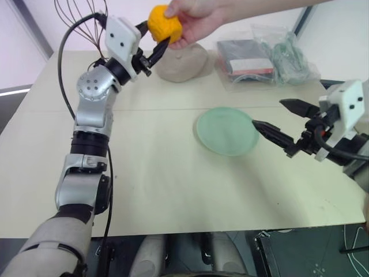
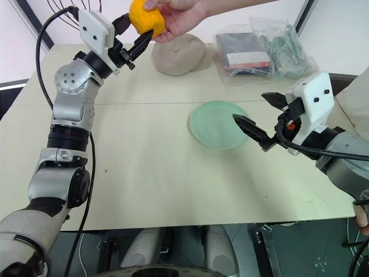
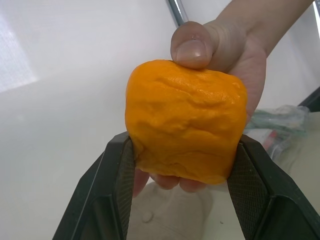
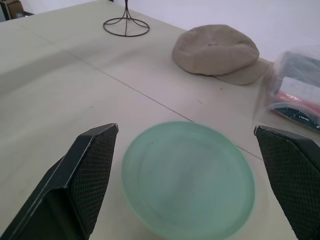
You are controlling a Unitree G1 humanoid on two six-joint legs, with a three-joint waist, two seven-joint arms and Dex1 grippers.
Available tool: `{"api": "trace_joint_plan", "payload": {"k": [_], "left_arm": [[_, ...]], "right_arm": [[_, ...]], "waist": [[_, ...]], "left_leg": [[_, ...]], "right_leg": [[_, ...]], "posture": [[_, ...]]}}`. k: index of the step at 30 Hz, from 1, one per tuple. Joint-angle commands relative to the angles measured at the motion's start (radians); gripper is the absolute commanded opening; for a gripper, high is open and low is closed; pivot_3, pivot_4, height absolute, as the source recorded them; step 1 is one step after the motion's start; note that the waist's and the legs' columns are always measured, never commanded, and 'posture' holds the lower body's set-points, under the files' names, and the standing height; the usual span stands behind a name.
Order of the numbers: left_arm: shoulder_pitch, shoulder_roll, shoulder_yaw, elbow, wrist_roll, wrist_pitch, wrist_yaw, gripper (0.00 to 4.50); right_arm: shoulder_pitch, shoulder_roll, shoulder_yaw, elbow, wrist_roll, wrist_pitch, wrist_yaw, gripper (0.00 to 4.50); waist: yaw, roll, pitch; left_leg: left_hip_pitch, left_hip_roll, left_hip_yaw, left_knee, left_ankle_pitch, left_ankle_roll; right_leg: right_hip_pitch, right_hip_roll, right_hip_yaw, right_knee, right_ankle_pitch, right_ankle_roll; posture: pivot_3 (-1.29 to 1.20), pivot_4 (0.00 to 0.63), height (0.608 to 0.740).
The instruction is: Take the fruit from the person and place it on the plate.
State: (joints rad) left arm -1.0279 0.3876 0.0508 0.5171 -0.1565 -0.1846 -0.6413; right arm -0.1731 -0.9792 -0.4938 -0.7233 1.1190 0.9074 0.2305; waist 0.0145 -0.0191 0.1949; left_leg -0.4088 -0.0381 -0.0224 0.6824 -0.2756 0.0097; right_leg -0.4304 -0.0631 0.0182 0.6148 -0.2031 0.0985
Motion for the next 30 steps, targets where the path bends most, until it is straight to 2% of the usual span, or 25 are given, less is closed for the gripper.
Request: {"api": "trace_joint_plan", "payload": {"k": [1,4,9,13,19,24,30], "left_arm": [[-0.026,0.002,-0.001,-0.04,-0.021,0.009,-0.035,2.05],[-0.013,0.005,-0.004,-0.085,-0.096,0.125,-0.141,2.05],[-0.041,0.0,0.017,-0.096,-0.184,0.294,-0.217,2.05],[-0.198,-0.035,0.042,0.083,-0.268,0.555,-0.259,2.05],[-0.33,-0.118,-0.045,0.288,-0.196,0.647,-0.352,2.05],[-0.322,-0.175,-0.132,0.355,-0.119,0.632,-0.431,2.05],[-0.332,-0.224,-0.146,0.467,-0.067,0.699,-0.395,2.05]], "right_arm": [[-0.007,-0.005,-0.037,-0.027,0.011,-0.015,-0.008,4.5],[-0.009,-0.005,-0.033,-0.025,0.012,-0.016,-0.011,4.5],[-0.012,-0.002,-0.024,-0.024,0.011,-0.019,-0.015,4.5],[-0.02,0.003,-0.007,-0.015,-0.001,-0.025,-0.009,4.5],[-0.018,0.01,-0.002,-0.016,-0.008,-0.028,-0.011,4.5],[0.008,0.026,-0.018,-0.045,0.005,-0.02,-0.037,4.5],[0.044,0.033,-0.04,-0.072,0.03,-0.018,-0.074,4.5]], "waist": [[0.0,0.0,0.0],[-0.001,0.0,0.0],[-0.002,0.0,0.0],[0.001,-0.001,0.0],[-0.002,0.0,0.0],[-0.004,0.0,0.0],[-0.001,0.0,0.0]], "left_leg": [[0.0,0.0,0.0,0.0,0.0,0.0],[0.0,0.0,0.0,0.0,0.0,0.0],[0.0,0.0,0.0,0.0,0.0,0.0],[-0.001,0.0,-0.001,0.001,0.0,0.0],[0.0,-0.002,0.0,0.001,-0.001,0.002],[0.0,-0.001,0.0,0.001,-0.001,0.003],[0.0,-0.001,0.0,0.001,-0.001,0.003]], "right_leg": [[0.0,0.0,0.0,0.0,0.0,0.0],[0.0,0.0,0.0,0.0,0.0,0.0],[0.0,0.001,0.0,0.0,0.0,0.0],[0.0,0.002,-0.002,0.0,0.0,0.0],[0.001,0.002,-0.002,0.0,0.0,0.001],[0.0,0.002,-0.001,0.0,0.0,0.001],[0.0,0.002,-0.001,0.0,0.0,0.001]], "posture": [[0.0,0.15,0.74],[0.0,0.15,0.74],[0.0,0.15,0.74],[0.0,0.15,0.74],[0.0,0.15,0.74],[0.0,0.15,0.74],[0.0,0.15,0.74]]}}
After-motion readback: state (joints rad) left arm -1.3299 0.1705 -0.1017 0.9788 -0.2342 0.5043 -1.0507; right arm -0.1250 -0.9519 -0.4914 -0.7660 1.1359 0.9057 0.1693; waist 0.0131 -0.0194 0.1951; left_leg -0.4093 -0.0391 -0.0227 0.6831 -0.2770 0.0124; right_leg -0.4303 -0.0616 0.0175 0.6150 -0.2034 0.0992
